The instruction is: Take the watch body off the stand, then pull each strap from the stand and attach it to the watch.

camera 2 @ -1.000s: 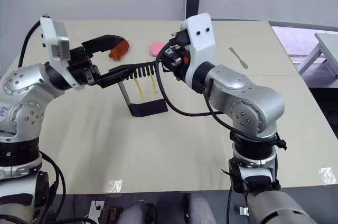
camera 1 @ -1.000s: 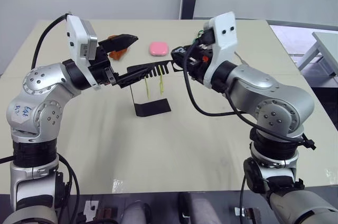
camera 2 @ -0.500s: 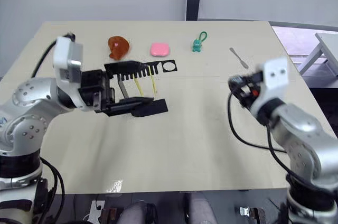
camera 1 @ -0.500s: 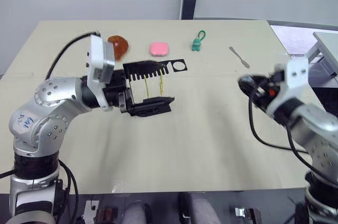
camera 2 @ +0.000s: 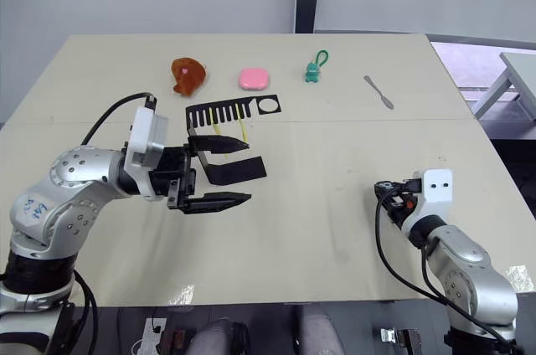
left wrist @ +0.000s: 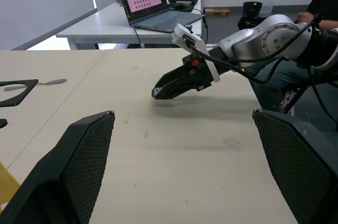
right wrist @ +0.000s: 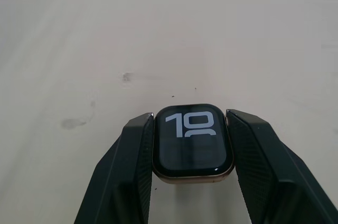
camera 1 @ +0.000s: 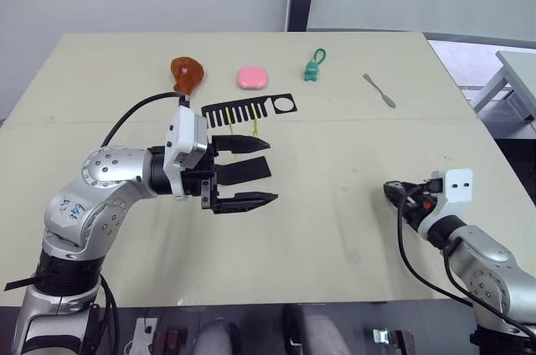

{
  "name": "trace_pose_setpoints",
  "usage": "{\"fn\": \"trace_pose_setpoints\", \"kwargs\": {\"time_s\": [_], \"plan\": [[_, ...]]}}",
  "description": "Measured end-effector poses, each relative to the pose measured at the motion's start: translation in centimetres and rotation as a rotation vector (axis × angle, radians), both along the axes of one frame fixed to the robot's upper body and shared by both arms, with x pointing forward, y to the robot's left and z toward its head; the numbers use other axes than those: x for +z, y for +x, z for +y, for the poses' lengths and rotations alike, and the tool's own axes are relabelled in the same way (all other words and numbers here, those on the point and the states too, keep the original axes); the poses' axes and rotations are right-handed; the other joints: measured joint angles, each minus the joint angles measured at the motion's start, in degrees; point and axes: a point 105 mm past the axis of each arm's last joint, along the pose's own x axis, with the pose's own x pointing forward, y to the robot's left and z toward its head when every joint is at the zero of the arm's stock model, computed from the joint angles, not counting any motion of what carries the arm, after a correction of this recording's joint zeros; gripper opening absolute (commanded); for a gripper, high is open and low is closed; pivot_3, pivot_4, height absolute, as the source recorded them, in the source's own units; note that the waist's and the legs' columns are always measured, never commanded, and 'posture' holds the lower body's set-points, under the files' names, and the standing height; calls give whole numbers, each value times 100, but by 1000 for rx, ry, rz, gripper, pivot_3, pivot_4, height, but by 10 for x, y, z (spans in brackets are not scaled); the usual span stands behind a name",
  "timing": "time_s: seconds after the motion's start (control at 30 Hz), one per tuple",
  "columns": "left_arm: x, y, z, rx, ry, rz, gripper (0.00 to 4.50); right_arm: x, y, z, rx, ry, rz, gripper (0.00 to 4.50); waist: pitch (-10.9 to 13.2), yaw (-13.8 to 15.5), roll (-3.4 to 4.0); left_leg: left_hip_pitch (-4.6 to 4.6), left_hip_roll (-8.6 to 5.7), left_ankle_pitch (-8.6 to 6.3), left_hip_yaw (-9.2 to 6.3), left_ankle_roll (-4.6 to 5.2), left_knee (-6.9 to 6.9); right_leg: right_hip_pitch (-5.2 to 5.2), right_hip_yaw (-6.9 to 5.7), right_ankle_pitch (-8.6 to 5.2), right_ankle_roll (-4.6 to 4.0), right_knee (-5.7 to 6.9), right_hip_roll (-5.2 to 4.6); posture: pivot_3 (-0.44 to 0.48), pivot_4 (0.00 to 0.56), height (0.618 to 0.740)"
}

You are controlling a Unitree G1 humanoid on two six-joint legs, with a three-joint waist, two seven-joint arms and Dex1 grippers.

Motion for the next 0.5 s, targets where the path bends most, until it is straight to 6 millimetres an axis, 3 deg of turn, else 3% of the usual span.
{"fn": "trace_pose_setpoints", "kwargs": {"time_s": [0.17, 0.5], "plan": [[-5, -1, 2, -1, 18, -6, 4500, -12, 3, 4, 25, -20, 21, 1627, 0, 5, 0, 0, 0, 0, 0, 0, 0, 0, 1, 0, 0, 0, -1, 0, 150, 740], [-10, 0, 4, 19, 20, 6, 4500, -17, 5, 4, 38, -31, 29, 1627, 0, 6, 0, 0, 0, 0, -1, 0, 1, 0, 1, 0, 0, 1, -2, 0, 150, 740]]}}
